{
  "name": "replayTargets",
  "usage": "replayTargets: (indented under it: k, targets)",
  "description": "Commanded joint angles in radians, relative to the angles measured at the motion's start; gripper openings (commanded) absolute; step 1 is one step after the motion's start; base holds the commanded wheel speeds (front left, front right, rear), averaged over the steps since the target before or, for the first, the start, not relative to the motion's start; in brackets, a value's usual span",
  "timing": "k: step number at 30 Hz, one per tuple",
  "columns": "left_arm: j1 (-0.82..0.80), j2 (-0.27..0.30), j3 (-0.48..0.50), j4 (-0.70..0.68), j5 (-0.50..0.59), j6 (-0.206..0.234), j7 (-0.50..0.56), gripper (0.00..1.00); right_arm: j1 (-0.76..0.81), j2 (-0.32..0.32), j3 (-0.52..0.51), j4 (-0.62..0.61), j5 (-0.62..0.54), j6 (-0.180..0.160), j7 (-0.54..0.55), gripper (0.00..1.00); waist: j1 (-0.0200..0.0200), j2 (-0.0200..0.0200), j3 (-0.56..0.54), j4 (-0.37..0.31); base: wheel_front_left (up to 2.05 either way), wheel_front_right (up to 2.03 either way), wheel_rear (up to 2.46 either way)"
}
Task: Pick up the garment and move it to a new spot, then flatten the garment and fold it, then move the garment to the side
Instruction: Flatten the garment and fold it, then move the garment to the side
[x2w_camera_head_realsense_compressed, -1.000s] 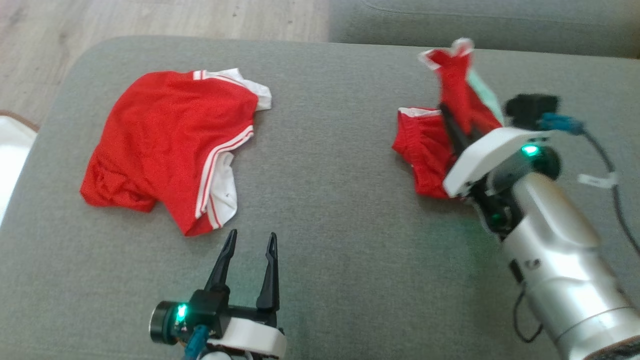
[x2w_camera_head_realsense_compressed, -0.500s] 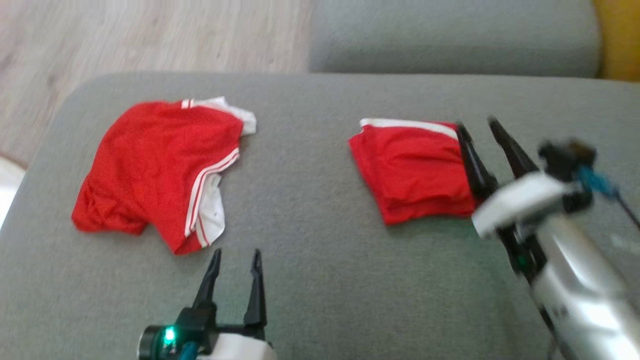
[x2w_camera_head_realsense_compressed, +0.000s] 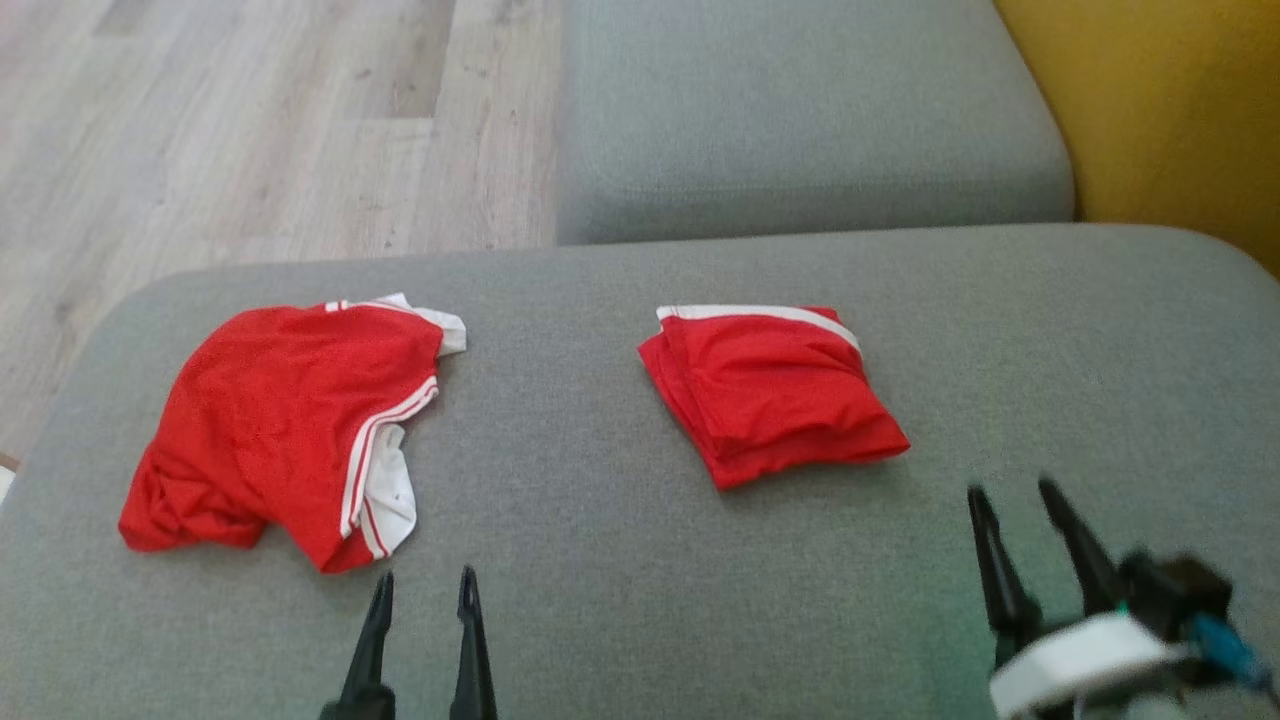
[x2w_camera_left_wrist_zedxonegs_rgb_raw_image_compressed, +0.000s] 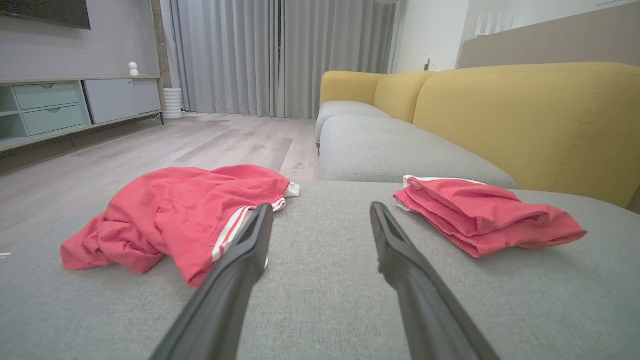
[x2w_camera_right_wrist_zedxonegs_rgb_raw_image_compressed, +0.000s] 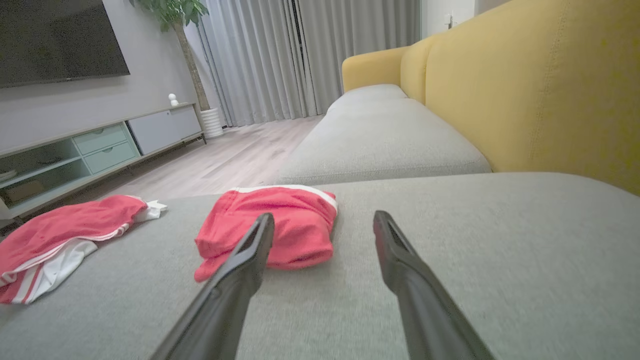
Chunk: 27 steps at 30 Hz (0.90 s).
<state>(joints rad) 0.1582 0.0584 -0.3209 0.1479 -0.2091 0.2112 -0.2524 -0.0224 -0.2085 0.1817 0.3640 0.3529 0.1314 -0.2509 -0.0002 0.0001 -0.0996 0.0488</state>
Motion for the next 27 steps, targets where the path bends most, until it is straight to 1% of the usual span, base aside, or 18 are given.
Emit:
replayTargets:
  k: [1,5,11,27]
  targets:
    - [-0.009,0.000,0.043,-0.042,0.014,0.000,-0.009,1.00,0.015,0.009,-0.004,-0.050,-0.025,-0.001,-0.011,1.00,0.0002,-0.0001,-0.012,0.002,0.00,0.00,0.00]
    - [0.016,-0.002,0.051,-0.048,0.024,-0.003,-0.009,1.00,0.081,0.038,-0.040,-0.076,-0.048,-0.001,-0.011,1.00,0.0002,-0.0001,-0.023,0.008,0.00,0.00,0.00]
    - [0.020,-0.004,0.059,-0.033,0.037,-0.013,-0.009,1.00,0.114,0.069,-0.054,-0.083,-0.066,-0.001,-0.011,1.00,0.0002,-0.0001,-0.031,0.011,0.00,0.00,0.00]
    - [0.022,-0.007,0.065,-0.011,0.043,-0.020,-0.009,1.00,0.116,0.071,-0.048,-0.059,-0.053,-0.001,-0.011,1.00,0.0002,-0.0001,-0.048,0.001,0.00,0.00,0.00]
